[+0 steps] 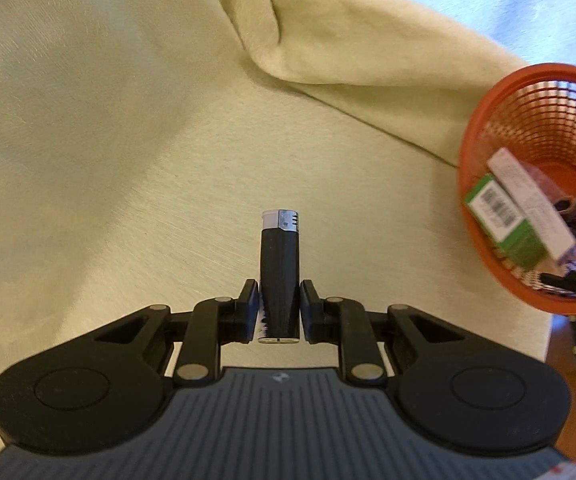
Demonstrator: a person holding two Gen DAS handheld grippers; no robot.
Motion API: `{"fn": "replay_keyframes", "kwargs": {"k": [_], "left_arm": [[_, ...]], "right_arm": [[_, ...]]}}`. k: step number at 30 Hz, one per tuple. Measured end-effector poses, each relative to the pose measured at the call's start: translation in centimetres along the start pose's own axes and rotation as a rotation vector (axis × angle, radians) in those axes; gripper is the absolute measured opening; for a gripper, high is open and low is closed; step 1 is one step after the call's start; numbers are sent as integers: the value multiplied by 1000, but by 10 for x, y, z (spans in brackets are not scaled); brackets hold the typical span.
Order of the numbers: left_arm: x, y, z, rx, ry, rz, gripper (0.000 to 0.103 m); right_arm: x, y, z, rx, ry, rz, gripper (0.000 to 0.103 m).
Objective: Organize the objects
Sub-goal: 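Carry the lighter with the left tool into the wastebasket and release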
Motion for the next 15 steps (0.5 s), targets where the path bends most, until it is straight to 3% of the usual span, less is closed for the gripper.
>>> {"fn": "replay_keyframes", "kwargs": {"k": [15], "left_arm": [[30, 67, -35, -167, 75, 87, 17]], "right_arm": [[-7, -3, -4, -2, 4, 4, 2]]}}
Point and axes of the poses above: each gripper's, at about its wrist camera, not at the fingertips, and z roughly the way its jaws point, y to its right, x to its top, the point moved 5 cm from there along z, roughly the way its jaws point, and after that the axes turned 2 degrees about x, right-handed, at the moved point
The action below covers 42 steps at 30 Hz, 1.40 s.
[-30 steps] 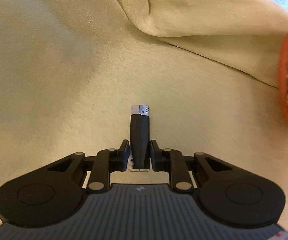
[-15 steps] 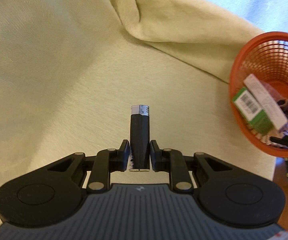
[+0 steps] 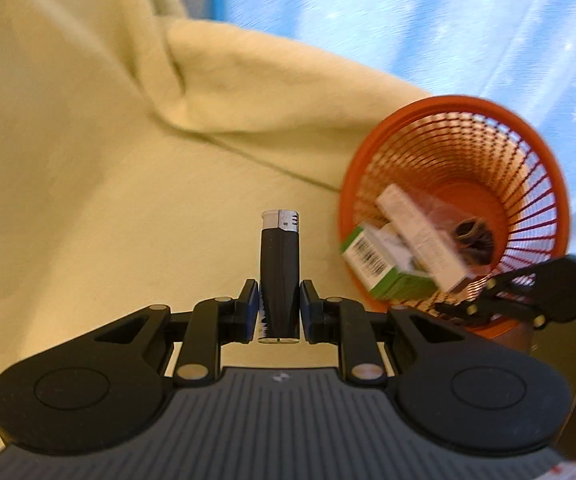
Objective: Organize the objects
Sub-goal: 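Carry the lighter with the left tool into the wastebasket and release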
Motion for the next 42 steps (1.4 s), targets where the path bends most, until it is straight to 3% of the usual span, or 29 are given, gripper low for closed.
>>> {"fn": "replay_keyframes", "kwargs": {"k": [14, 18, 20, 22, 28, 36, 42], "left_arm": [[41, 51, 3, -142, 30, 143, 17], [54, 73, 10, -218, 43, 165, 17], [60, 85, 17, -294, 52, 148, 18], [64, 96, 20, -335, 59, 142, 23], [58, 88, 13, -282, 72, 142, 23], [28, 9, 0, -106, 45, 19, 23], [-3, -40, -10, -22, 13, -68, 23]], "right_arm": [[-1, 2, -2, -1, 6, 22, 2], [-1, 4, -3, -1, 9, 32, 2], [-1, 5, -3, -2, 11, 40, 2], [-2, 6, -3, -2, 12, 45, 2], [-1, 6, -1, -1, 13, 50, 2], [-1, 8, 0, 7, 1, 31, 2], [-3, 9, -2, 13, -24, 9, 2]]}}
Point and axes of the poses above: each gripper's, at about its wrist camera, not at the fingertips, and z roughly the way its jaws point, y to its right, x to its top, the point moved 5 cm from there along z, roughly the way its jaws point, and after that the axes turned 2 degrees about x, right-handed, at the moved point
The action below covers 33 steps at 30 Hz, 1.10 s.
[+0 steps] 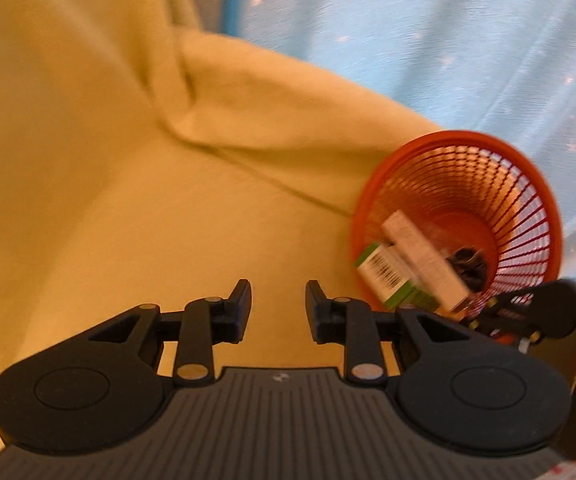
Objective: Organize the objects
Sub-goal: 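Carry the lighter with the left tool into the wastebasket and release, then lower the wastebasket with the right tool onto the wooden floor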
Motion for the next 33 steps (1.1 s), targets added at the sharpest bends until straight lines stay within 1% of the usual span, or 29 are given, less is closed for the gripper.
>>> {"fn": "replay_keyframes", "kwargs": {"k": [4, 8, 13, 16, 19, 22, 27, 29, 33], "left_arm": [[-17, -14, -7, 17, -19, -30, 23], [-30, -16, -13, 21, -30, -33, 23], [-46, -22, -31, 25, -32, -64, 23], [-60, -30, -42, 38, -26, -98, 23], [-77, -39, -56, 50, -22, -132, 23], [-93, -54, -69, 58, -20, -145, 23], [-116, -67, -91, 65, -16, -133, 23], [-122, -66, -96, 68, -14, -126, 24], [-140, -49, -109, 75, -10, -120, 24]], "right_arm": [[-2, -1, -3, 7, -21, -26, 3], [-3, -2, -5, 12, -28, -54, 4], [2, -7, -18, 8, 17, -88, 4], [12, -12, -26, 6, 46, -105, 4], [25, -14, -32, 0, 59, -85, 6], [33, -24, -40, -11, 71, -69, 6], [38, -48, -60, -25, 114, -83, 7], [38, -59, -70, -25, 134, -87, 7], [33, -79, -91, -20, 165, -74, 8]]}}
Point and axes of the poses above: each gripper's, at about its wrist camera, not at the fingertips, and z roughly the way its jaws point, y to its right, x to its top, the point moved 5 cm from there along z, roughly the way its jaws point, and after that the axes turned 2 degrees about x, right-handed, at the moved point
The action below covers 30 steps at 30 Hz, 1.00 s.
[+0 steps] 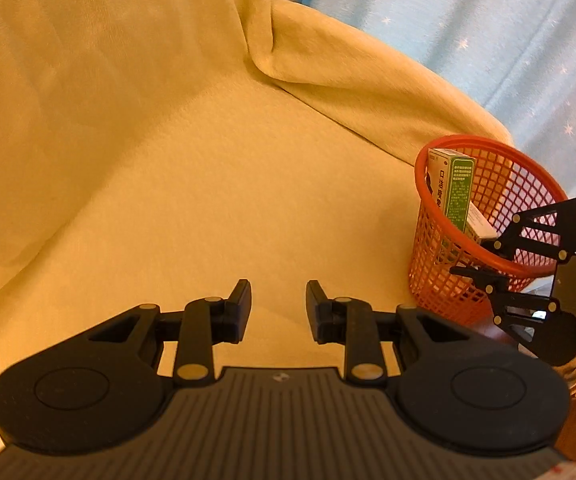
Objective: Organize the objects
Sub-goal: 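Lower the wastebasket with the right tool onto the wooden floor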
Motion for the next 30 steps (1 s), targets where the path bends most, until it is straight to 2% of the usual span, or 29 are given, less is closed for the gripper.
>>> {"fn": "replay_keyframes", "kwargs": {"k": [5, 10, 17, 19, 24, 30], "left_arm": [[-30, 32, -16, 9, 4, -22, 24], [-63, 87, -24, 23, 7, -42, 24], [-123, 200, -32, 85, 31, -112, 25], [-141, 229, -31, 81, 31, -155, 25], [-187, 292, 0, 57, -18, -216, 26], [-238, 332, 42, 34, -57, -256, 26]], "right_arm": [[-15, -30, -28, 27, 18, 12, 8], [-51, -60, -61, 54, 43, 25, 8], [-138, -109, -100, 100, 108, -26, 8], [-164, -122, -106, 110, 105, -43, 8], [-225, -161, -99, 132, 73, -64, 8], [-280, -207, -61, 136, 5, -58, 8]]}}
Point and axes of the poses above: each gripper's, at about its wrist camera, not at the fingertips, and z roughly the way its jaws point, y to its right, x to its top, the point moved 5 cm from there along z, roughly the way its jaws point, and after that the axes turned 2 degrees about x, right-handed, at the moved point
